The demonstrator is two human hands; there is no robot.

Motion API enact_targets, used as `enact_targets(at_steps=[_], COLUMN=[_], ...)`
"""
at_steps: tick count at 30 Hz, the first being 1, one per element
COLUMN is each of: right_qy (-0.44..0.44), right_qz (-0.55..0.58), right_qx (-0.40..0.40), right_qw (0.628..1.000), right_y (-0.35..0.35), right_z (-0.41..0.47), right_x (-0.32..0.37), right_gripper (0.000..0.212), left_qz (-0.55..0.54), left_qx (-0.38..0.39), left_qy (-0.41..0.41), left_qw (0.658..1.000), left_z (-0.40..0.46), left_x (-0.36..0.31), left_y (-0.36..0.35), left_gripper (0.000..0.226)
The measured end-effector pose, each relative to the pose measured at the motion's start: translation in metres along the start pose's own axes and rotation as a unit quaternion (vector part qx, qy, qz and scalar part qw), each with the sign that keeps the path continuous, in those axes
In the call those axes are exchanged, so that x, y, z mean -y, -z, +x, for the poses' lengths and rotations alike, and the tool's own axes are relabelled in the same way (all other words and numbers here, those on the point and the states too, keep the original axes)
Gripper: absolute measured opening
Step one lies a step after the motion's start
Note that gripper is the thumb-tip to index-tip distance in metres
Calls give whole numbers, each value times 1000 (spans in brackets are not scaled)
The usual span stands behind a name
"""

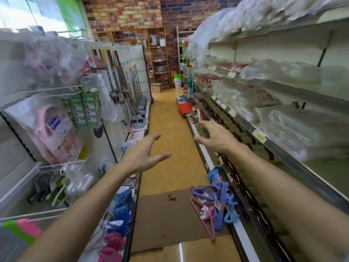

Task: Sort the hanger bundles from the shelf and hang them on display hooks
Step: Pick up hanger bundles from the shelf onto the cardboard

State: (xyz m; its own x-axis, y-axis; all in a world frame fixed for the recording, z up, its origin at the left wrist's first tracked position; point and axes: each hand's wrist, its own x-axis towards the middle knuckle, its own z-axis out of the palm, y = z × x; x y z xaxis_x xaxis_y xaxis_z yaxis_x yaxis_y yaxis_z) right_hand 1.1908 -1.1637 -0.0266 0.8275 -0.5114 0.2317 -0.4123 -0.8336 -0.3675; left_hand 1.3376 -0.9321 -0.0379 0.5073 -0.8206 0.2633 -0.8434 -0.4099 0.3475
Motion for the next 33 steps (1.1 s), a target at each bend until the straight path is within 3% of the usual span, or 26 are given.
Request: enact_targets(at_steps=[10,20,25,33], right_qy=[19,-28,-44,-44], right_qz=[-11,-56,-52,-62], right_qx=[35,27,34,37], right_qw=[999,998,997,996], right_y=[-53,-123,-186,-332], right_z=[139,268,320,342], right_x=[-9,-33,-65,-159], right_gripper=[72,73,73,73], left_qz=[-5,41,20,2], left_qx=[30,47,55,69], left_qy=[41,-44,-32,-11], left_qw=[999,997,998,998], left_z=[105,255,306,328], left_x=[90,187,225,292], left_y=[-26,-75,-140,-302], left_gripper=[96,91,89,93])
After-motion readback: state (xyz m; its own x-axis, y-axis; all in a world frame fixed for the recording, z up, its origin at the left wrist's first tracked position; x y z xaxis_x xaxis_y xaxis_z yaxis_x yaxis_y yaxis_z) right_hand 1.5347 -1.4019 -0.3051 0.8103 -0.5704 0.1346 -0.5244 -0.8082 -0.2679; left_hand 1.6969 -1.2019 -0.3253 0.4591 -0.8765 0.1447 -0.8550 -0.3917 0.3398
